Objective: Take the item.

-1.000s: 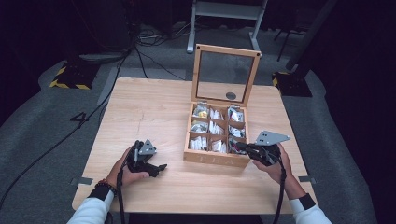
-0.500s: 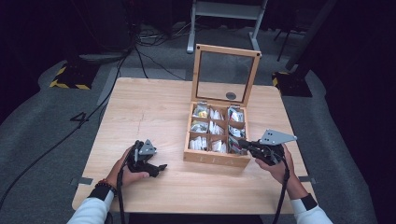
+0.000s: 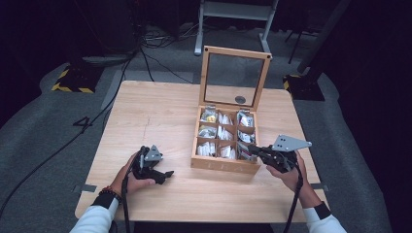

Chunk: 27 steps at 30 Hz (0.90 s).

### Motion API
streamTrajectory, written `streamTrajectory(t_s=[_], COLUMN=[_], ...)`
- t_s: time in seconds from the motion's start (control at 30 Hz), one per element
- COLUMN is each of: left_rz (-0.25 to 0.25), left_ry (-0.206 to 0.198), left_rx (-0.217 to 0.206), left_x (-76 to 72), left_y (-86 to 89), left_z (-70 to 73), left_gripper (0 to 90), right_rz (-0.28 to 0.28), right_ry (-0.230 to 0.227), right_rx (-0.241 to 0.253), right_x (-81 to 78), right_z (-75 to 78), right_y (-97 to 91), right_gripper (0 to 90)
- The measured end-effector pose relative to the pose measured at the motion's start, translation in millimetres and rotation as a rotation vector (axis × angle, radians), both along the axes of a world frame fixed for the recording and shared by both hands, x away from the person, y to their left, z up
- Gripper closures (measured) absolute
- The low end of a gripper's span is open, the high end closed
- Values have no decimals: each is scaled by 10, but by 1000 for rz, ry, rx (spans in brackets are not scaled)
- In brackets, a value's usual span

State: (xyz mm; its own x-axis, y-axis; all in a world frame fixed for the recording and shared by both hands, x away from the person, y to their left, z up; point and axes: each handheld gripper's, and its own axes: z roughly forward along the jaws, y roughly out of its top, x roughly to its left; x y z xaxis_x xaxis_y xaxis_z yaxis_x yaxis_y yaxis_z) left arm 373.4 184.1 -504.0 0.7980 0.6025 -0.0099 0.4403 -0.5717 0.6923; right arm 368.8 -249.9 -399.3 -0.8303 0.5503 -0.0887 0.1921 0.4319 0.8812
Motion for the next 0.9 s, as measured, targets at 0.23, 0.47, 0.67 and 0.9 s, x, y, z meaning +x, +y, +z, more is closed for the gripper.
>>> streamTrajectory(t_s=[0.23, 0.47, 0.67, 0.9], left_rz=[0, 0, 0, 0], left_ry=[0, 0, 0, 0], left_rx=[0, 0, 0, 0], left_x=[0, 0, 0, 0], left_y=[0, 0, 0, 0], left_z=[0, 0, 0, 0], left_gripper=[174, 174, 174, 175], right_rz=[22, 60, 105, 150], right_ry=[4, 3, 11, 18], right_rx=[1, 16, 13, 0], right_x=[-57, -170, -322, -458], right_z=[19, 67, 72, 53], right_y=[22, 31, 77, 136], right_gripper=[900, 900, 900, 900])
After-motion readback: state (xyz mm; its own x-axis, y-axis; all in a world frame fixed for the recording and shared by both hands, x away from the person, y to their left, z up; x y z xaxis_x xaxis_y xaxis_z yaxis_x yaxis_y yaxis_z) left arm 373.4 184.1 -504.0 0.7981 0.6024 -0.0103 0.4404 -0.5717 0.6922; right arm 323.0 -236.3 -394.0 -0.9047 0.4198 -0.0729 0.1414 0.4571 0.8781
